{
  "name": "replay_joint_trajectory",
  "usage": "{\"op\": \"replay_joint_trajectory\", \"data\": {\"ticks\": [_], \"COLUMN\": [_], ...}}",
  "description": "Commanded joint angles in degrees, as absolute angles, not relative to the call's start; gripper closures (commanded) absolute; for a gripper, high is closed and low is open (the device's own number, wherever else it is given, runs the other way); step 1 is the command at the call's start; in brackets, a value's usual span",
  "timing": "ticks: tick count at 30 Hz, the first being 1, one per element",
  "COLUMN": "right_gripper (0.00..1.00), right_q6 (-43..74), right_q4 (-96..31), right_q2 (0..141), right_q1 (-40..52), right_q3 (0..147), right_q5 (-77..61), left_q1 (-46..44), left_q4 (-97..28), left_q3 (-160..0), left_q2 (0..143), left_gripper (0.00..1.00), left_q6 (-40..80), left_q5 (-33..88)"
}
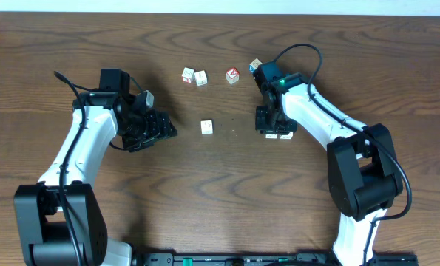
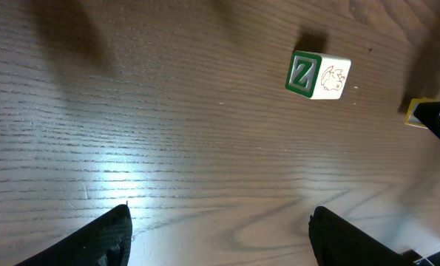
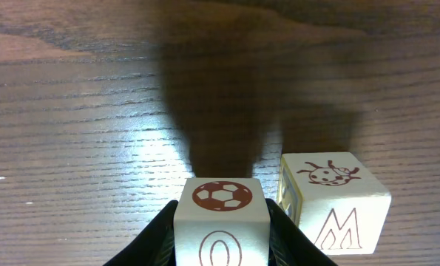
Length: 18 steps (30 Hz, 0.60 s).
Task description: Lift 3 blocks
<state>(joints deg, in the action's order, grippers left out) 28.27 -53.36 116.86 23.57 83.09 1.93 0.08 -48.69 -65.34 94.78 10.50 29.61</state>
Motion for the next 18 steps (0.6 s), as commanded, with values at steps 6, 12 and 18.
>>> {"op": "replay_joint_trajectory", "data": {"ticks": [6,12,18], "right_gripper": [0.64,0.58,0.56], "right_q6": [29.10,28.64,26.24], "right_q4": [-53.58,-53.36,-54.26], "right_q2": [117.34,117.32,117.23], "right_q1": [23.66,23.62,23.62], "right_q3": [83.77,83.77,86.30], "right_q5": [2.74,2.74,2.26], "left_q1": [-0.10,-0.10,-0.10], "left_q4": [-48.99,-48.99,-48.95], "left_q3": [-65.87,-65.87,-65.87], "left_q2": [95.15,95.18,95.15], "left_gripper": [0.23,0.23,0.23], "left_q6": [10.20,10.20,10.20], "left_q5": [29.30,29.30,29.28]}}
